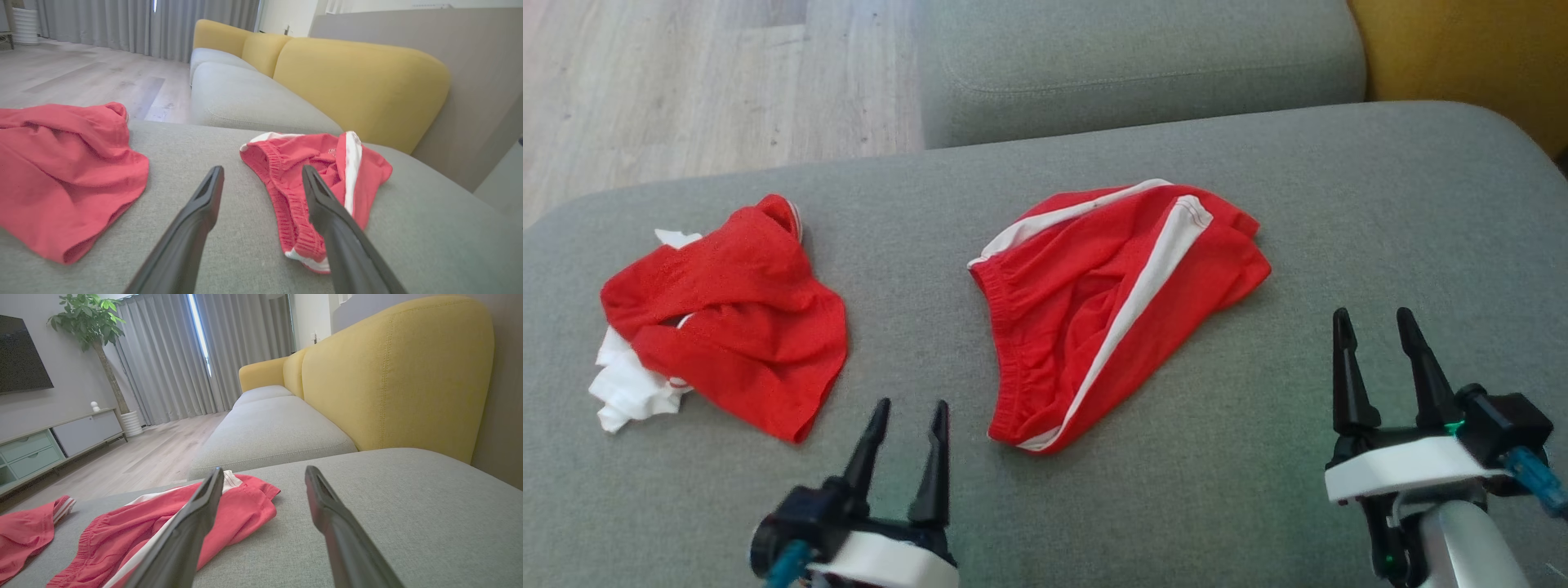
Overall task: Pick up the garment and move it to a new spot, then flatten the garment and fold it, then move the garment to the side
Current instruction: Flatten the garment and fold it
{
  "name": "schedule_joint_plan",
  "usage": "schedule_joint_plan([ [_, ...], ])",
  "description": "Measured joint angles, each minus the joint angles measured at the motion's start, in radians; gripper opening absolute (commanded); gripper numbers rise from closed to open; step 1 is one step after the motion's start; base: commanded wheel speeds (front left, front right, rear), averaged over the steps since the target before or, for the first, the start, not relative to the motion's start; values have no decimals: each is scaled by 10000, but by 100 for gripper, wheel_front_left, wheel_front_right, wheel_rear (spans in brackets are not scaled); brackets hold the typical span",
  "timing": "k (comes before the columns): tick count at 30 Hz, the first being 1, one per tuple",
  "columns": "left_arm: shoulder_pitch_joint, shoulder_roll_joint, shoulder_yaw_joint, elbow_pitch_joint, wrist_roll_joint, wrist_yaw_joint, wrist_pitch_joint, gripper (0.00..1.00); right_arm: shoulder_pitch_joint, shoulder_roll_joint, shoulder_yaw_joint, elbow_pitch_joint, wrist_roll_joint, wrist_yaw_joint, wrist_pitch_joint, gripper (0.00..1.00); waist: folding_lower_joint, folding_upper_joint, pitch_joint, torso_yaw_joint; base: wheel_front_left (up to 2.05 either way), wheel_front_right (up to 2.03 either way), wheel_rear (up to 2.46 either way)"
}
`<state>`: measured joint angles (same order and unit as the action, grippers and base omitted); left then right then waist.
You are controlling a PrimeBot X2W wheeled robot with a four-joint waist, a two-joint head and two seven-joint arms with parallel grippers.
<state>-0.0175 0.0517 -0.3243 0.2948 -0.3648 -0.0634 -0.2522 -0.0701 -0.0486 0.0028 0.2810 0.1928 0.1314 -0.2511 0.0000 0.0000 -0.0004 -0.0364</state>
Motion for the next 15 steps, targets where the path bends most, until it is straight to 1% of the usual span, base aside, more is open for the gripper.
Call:
schedule_joint_plan([
  [2, -70, 0, -92, 272, 232, -92, 0, 100, 0, 6, 2, -35, 115, 0, 0, 100, 0, 0, 48, -48, 0, 0, 0],
  [4, -217, 19, -418, 756, 552, -267, 0, 100, -1, 6, 6, -54, 194, 0, 0, 100, 0, 0, 104, -89, 0, 0, 0],
  [9, -967, 207, -1672, 2194, 978, -602, 134, 100, -17, 8, 102, -107, 328, 0, 0, 100, 0, 0, 459, -217, 0, 0, 0],
  [12, -1585, 407, -2042, 2815, 1039, -606, 234, 100, -44, 10, 121, -169, 437, 0, 0, 100, 1, 0, 703, -290, 0, 0, 0],
  [15, -2139, 426, -2232, 3243, 1034, -614, 224, 100, -152, 10, 98, -173, 435, 0, 0, 100, 1, 0, 929, -357, 0, 0, 0],
])
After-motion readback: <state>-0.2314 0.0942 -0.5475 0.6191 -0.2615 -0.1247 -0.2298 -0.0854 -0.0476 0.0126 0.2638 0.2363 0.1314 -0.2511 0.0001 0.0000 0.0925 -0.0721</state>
